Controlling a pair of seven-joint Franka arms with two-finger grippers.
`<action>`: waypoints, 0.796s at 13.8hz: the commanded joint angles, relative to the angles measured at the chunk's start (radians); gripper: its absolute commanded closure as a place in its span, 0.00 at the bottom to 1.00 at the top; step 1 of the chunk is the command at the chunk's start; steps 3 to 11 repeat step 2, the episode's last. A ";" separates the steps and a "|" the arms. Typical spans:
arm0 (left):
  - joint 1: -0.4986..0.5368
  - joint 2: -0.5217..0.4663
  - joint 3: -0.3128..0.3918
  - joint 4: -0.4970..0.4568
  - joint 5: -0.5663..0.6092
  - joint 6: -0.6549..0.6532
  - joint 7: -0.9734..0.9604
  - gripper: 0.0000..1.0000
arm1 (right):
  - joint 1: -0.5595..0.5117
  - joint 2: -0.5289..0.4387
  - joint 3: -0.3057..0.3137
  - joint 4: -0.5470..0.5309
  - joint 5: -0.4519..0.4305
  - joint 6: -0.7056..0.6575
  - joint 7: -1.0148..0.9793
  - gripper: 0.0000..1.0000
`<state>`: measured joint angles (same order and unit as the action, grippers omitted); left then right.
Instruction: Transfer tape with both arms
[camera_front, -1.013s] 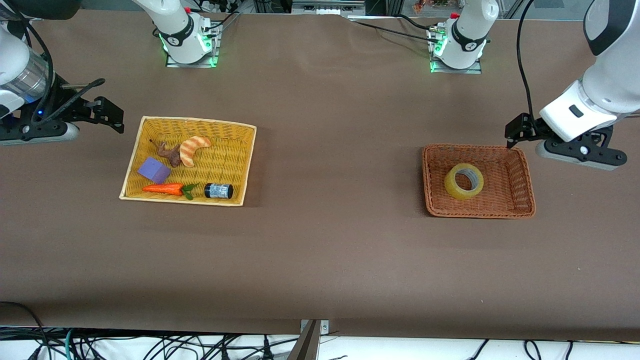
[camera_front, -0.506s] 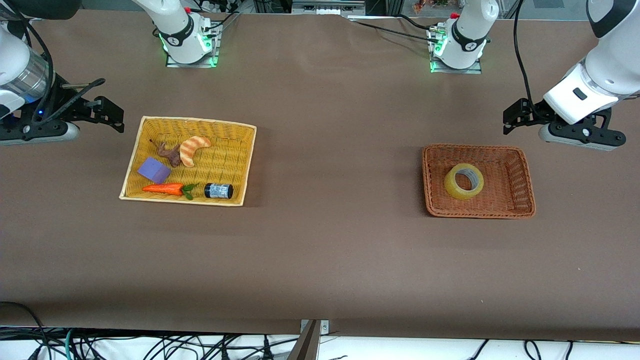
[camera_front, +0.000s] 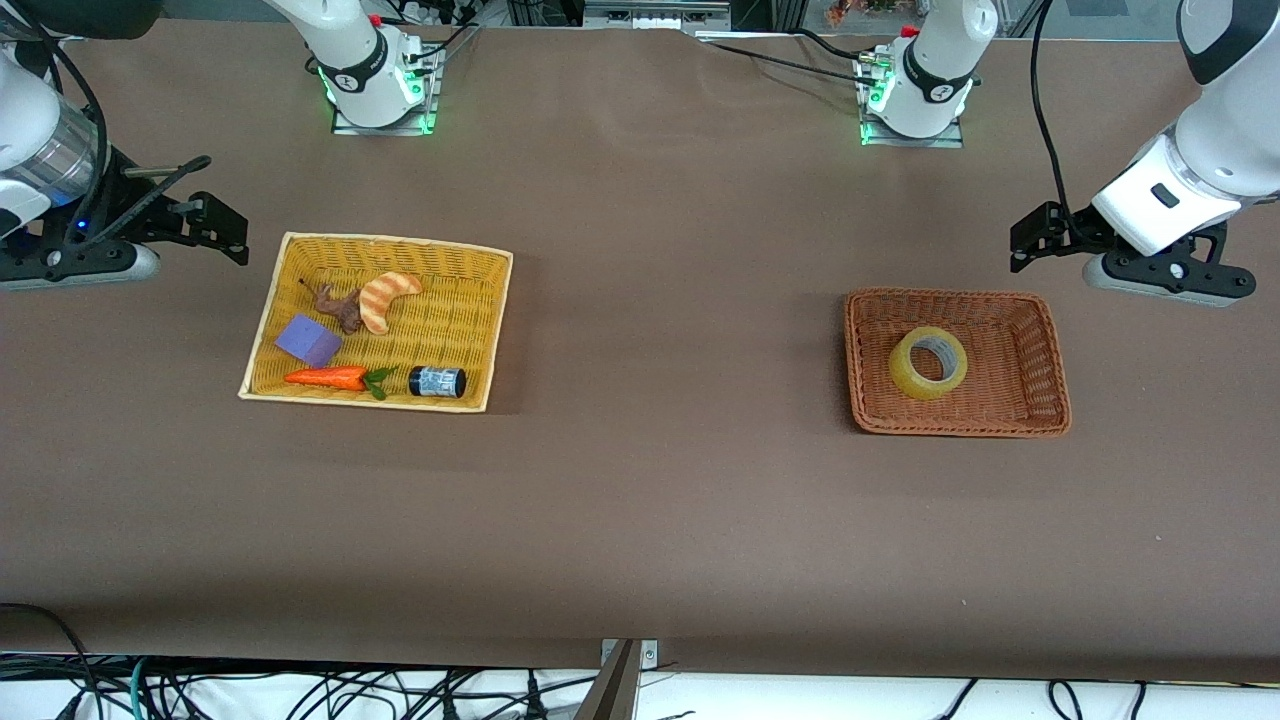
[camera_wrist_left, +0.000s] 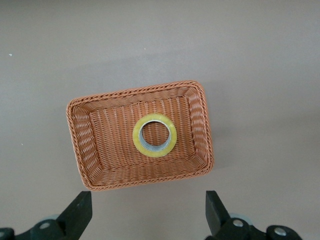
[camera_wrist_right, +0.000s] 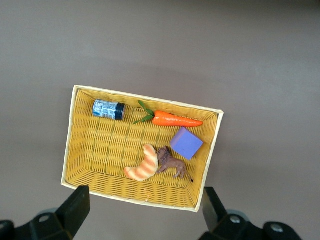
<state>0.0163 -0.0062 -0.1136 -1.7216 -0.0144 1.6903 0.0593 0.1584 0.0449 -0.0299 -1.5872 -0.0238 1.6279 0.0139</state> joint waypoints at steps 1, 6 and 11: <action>0.001 -0.006 0.003 -0.003 -0.015 0.011 -0.003 0.00 | -0.002 -0.003 0.001 0.013 -0.010 -0.019 -0.020 0.00; 0.001 -0.006 0.003 -0.004 -0.015 0.011 -0.003 0.00 | -0.002 -0.003 0.001 0.013 -0.010 -0.019 -0.020 0.00; 0.001 -0.006 0.003 -0.004 -0.015 0.011 -0.003 0.00 | -0.002 -0.003 0.001 0.013 -0.010 -0.019 -0.020 0.00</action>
